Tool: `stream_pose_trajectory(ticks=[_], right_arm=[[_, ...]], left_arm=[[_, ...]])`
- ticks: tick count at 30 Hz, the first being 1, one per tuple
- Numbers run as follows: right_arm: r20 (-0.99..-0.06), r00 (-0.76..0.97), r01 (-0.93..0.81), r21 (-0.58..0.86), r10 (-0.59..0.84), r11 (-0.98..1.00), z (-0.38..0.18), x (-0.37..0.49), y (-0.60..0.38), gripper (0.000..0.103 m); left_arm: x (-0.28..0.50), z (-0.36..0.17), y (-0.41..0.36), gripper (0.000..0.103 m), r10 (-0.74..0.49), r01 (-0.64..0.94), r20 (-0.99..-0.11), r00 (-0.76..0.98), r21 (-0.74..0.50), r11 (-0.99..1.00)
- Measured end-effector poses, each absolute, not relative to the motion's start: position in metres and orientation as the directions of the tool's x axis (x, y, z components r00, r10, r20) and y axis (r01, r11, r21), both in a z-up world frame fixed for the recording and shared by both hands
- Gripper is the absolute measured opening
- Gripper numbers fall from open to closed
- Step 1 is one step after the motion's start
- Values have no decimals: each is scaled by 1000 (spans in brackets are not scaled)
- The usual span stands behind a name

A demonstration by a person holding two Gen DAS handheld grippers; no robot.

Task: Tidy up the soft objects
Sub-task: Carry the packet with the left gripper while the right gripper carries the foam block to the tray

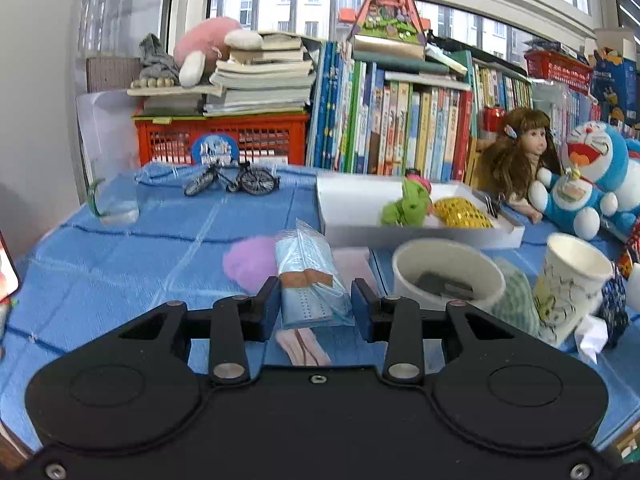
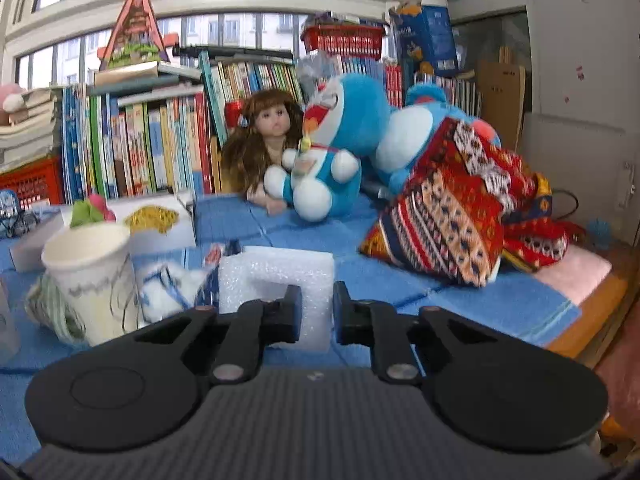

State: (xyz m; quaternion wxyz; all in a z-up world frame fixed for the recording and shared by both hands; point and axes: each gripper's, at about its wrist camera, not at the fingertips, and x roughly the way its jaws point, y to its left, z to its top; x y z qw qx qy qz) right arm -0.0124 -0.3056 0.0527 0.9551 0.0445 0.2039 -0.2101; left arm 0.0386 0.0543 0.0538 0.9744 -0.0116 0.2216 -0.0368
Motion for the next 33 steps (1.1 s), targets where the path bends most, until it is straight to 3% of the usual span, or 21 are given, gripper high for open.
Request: stream_pose_trajectory(ticks=[7,16,25,33], right_arm=[[-364,876,354,41,-316,934,89,13,-318,19],[-406,904,178,75,-133,981,127,82,-320,19],[-534,845,45,65,-4,997,140,174,-296,19],[-659,749,3,-97,-66,995,120,246,-273,19]], left_arm=[[71,86,65,36,-125,109,-429,895,-60,992],[128,123,57,36,-215,199,-447,868,-82,977],[203,134,35,36,-295,264,-512,806,-135,955],[268,110,18,36,-300,277,-612,732,-136,951]])
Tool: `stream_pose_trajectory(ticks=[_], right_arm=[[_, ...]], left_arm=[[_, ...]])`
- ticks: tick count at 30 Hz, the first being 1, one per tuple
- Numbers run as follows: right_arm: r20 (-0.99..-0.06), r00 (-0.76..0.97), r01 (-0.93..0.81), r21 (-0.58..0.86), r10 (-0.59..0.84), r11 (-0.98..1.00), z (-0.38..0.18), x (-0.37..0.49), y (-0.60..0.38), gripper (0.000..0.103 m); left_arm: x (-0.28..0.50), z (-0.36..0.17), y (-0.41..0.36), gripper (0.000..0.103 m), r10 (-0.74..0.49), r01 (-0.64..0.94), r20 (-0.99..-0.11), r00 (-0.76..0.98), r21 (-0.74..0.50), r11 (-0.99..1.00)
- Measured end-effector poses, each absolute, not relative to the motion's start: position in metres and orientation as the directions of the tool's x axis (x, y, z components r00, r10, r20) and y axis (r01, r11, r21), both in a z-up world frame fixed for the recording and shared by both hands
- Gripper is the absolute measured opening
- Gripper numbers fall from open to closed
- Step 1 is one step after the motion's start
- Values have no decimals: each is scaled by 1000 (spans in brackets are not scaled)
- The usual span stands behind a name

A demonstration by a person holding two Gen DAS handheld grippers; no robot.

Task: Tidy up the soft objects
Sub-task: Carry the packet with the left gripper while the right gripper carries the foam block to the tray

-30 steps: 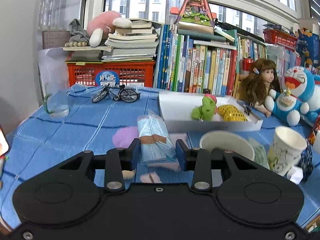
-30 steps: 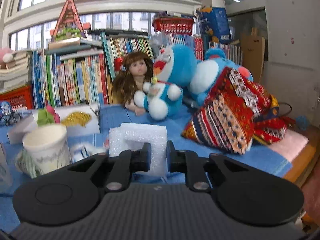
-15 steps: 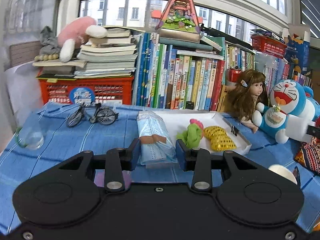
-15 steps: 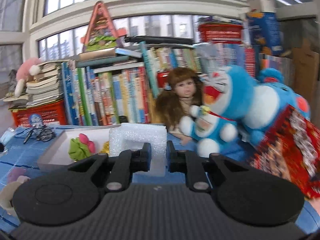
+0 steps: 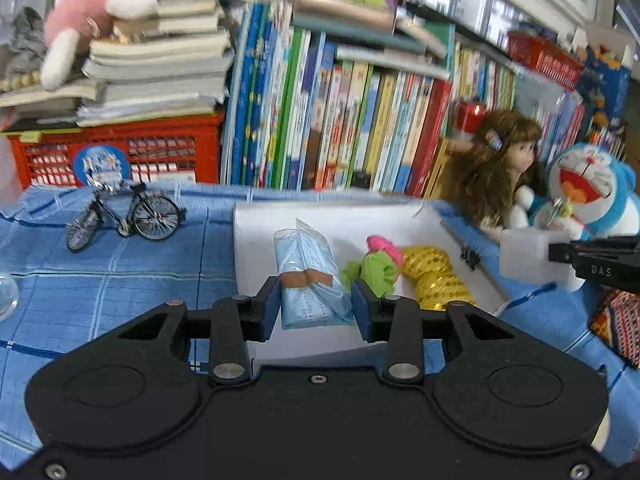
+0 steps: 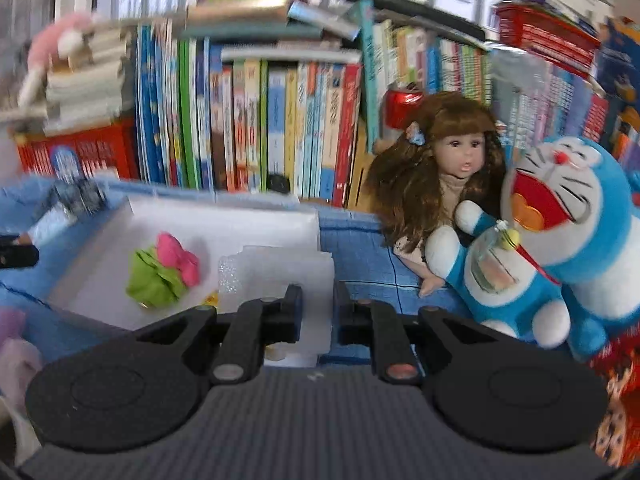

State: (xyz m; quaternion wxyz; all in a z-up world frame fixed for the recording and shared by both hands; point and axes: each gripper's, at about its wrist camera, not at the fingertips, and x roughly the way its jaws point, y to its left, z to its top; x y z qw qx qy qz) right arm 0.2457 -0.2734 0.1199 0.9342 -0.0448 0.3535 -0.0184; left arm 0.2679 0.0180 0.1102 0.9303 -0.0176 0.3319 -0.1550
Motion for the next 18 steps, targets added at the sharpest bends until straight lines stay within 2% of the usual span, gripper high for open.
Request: stream_pose_trajectory(ticks=[7,13,18], right_arm=[[-711,691,-54,-234,-133,971,91,280,-253,20],[-743,655,-79,-249,-139,965,73,298,-245,21],[-766,637,-97,-187,-83,977,66,307,-244,23]], left_arm=[[304,75,4,36,-291,293,-691,661,-119,949],[318,61,-2,37,-291,312,-709,642,-105,944],[325,56,0,37,-300,311,-706,642,-118,943]])
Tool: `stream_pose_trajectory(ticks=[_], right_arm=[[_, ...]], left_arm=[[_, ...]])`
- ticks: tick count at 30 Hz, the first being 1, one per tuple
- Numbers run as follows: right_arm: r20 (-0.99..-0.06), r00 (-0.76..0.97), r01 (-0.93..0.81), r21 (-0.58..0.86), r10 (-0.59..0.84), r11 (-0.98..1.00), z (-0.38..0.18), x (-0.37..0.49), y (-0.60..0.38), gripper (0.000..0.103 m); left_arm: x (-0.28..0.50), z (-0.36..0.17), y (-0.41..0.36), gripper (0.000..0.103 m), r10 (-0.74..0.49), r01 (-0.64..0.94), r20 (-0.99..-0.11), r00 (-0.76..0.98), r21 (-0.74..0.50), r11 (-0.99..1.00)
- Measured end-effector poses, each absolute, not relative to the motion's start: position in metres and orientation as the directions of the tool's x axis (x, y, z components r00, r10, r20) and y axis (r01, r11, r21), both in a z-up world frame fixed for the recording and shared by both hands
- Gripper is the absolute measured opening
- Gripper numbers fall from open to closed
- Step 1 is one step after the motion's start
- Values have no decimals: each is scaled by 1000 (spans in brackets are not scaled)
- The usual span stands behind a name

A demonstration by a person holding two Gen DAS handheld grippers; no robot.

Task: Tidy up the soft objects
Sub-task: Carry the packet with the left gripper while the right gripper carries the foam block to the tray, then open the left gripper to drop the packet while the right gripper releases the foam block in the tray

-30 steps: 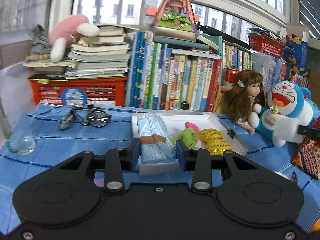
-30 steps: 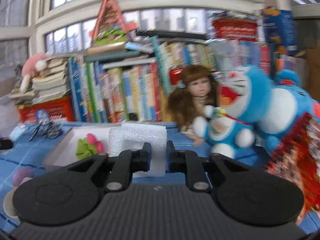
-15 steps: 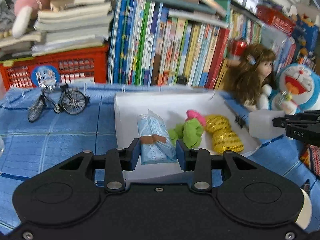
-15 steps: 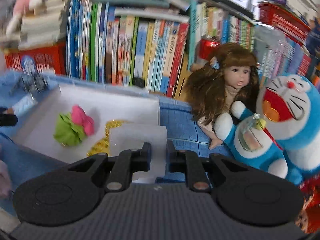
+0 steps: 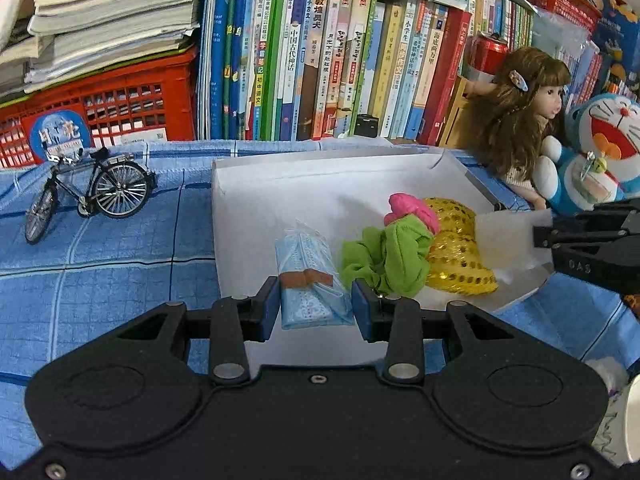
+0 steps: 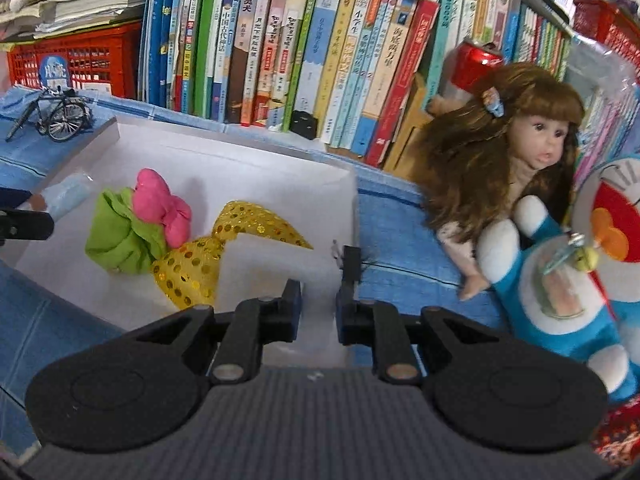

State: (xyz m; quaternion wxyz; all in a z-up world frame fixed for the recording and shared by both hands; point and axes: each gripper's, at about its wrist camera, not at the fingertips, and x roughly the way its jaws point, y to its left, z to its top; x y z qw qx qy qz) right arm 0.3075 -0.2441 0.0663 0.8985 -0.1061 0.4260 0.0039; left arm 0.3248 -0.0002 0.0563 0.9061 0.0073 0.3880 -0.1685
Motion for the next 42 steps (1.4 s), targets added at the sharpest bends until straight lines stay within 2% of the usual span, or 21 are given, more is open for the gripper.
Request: stream_pose_trajectory(ticks=[8,11,12,14,17,23,29,34,39,42], right_arm=[[-791,607,-87,-155,-71,984,56,321,-243,29],[-793,606,-79,-144,-67,986,55,322,-246,48],[-795,603,-80,-139,-64,987,55,322,-247,50],[-797,603,-84,-123,-48,989,57,320,-250,61],[-795,605,-94,-111,-32,989,62,318,-252,69],[-787,617,-99,-93,-13,991,73,310,-255,77],[-772,636,-106,-70,13,992,81,297,-254,82],[-749,662,-82,-91,-14,992,88,294,-252,87],[-718,696,-46,-42,2,998,100,289,-259,91],[-693,721,-15,-35,-13,999,107,287,-262,99]], left_arm=[[335,49,-5,37,-302,306,-717,628,-129,943],[336,47,-9,38,-309,314,-721,620,-132,940],[336,48,-10,38,-310,317,-722,619,-132,939],[336,49,-12,38,-303,314,-720,624,-124,941],[336,51,-12,45,-300,311,-718,628,-122,942],[329,55,-12,63,-278,305,-715,641,-96,948],[317,66,-9,75,-268,291,-694,669,-87,953],[307,73,-10,78,-243,284,-685,687,-55,957],[296,79,-7,80,-239,277,-674,699,-53,959],[292,81,-5,81,-231,270,-669,707,-46,962]])
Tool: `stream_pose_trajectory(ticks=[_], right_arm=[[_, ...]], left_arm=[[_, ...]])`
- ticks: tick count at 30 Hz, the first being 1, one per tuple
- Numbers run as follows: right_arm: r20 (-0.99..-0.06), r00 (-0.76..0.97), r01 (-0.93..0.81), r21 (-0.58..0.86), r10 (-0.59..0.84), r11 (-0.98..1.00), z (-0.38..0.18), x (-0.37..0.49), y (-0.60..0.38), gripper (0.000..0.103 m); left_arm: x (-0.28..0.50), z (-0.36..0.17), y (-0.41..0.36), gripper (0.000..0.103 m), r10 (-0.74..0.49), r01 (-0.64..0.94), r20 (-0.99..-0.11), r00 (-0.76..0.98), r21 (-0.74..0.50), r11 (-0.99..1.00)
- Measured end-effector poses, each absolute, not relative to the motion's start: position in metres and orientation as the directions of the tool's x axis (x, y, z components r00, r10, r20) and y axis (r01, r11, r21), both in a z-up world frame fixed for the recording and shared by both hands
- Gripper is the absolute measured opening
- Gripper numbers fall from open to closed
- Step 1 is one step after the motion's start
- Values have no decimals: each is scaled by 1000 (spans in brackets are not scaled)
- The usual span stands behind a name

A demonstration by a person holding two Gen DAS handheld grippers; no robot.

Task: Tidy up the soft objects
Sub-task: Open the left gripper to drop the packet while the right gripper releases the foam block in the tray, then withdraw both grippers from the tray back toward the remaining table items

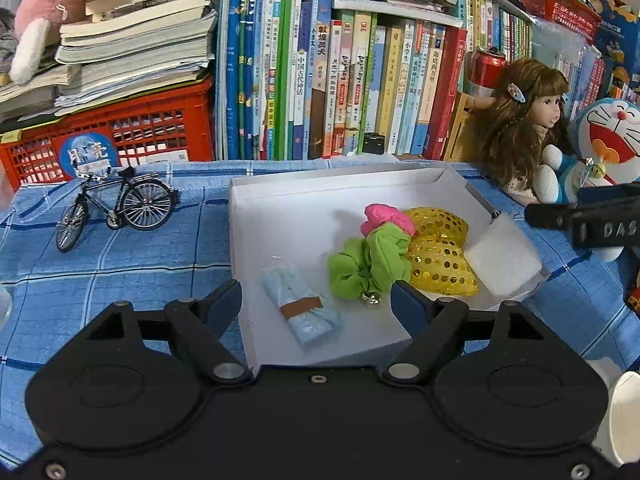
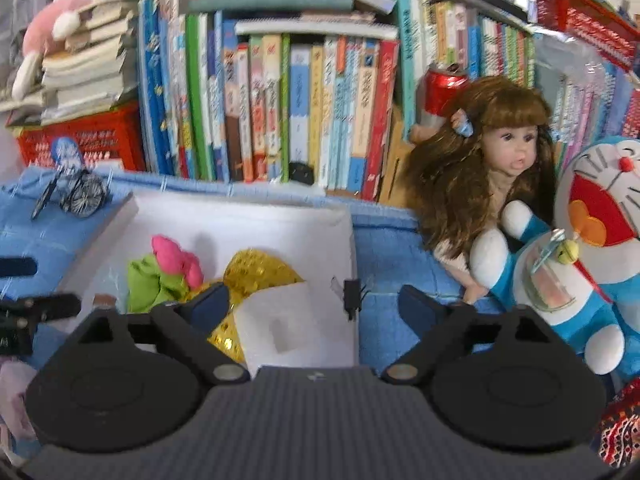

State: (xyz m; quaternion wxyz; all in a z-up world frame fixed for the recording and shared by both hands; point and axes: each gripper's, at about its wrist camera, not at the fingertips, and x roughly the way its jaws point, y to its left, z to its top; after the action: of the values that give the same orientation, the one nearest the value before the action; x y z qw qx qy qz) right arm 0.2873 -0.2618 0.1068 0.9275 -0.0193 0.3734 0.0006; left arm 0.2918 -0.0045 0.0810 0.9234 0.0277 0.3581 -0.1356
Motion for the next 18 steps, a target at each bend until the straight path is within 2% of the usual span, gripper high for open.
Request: stream_pose_trajectory(ticks=[7,18], right_arm=[[-688,724,24,-40,-45,999,108,292,-261,103],[-668,744,-28,-1,21,1000,117,262,-262,103]], left_arm=[[285,81,-3,81,-225,268,-672,706,-40,963],[260,92,9,83,-244,265,-636,732,-64,962]])
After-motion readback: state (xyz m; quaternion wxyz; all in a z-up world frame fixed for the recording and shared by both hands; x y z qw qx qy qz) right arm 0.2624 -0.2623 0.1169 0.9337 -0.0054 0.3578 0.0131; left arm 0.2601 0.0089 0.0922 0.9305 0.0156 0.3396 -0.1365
